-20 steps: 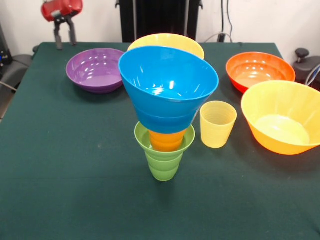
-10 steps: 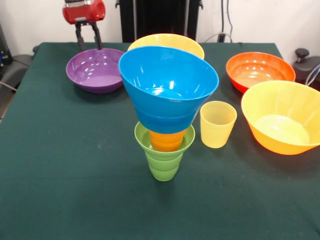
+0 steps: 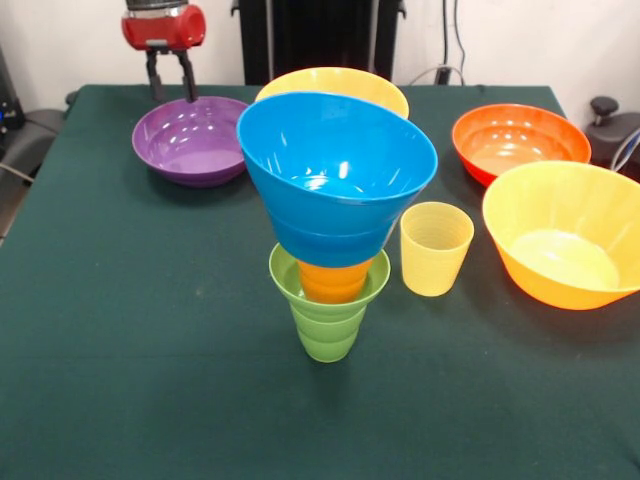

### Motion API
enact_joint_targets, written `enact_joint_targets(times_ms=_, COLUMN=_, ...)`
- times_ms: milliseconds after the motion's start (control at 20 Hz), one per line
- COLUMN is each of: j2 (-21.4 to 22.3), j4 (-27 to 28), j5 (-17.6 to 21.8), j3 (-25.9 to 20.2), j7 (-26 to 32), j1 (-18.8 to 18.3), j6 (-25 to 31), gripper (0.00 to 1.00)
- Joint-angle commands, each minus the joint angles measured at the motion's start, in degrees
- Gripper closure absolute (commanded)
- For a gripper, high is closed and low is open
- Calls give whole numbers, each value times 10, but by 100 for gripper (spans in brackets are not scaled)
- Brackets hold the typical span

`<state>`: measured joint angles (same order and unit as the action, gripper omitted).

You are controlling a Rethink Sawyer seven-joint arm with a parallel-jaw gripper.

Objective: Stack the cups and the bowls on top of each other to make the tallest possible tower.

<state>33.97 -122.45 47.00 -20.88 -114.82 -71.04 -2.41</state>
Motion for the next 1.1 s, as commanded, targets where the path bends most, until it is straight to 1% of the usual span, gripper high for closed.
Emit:
enact_joint_targets(times_ms=50, j2=-13, j4=51, j5=5, j3=8, j7=-15, j1=5, j6=47, gripper=0)
enact_joint_targets(times_ms=300, j2=-38, j4=69, j5=15, j3=21, j7=-12, j1=2, j6=43, gripper=0)
enact_joint_targets(times_ms=400, j2=-35, j4=68, j5=18, j3=22, j7=-10, j1=-1, j6=41, gripper=0)
enact_joint_targets(times_ms=500, j2=-42, j4=70, j5=22, j3=27, j7=-11, j1=0, j6=34, gripper=0)
enact_joint_targets(times_ms=800, j2=-107, j4=118, j5=35, j3=73, j7=-27, j1=32, j6=-17, gripper=0)
enact_joint_targets(times_ms=950, j2=-124, j4=131, j5=41, j3=78, j7=-20, j1=28, j6=-23, gripper=0)
enact_joint_targets(times_ms=1100, j2=-129, j4=132, j5=44, j3=76, j7=-15, j1=21, j6=-23, gripper=0)
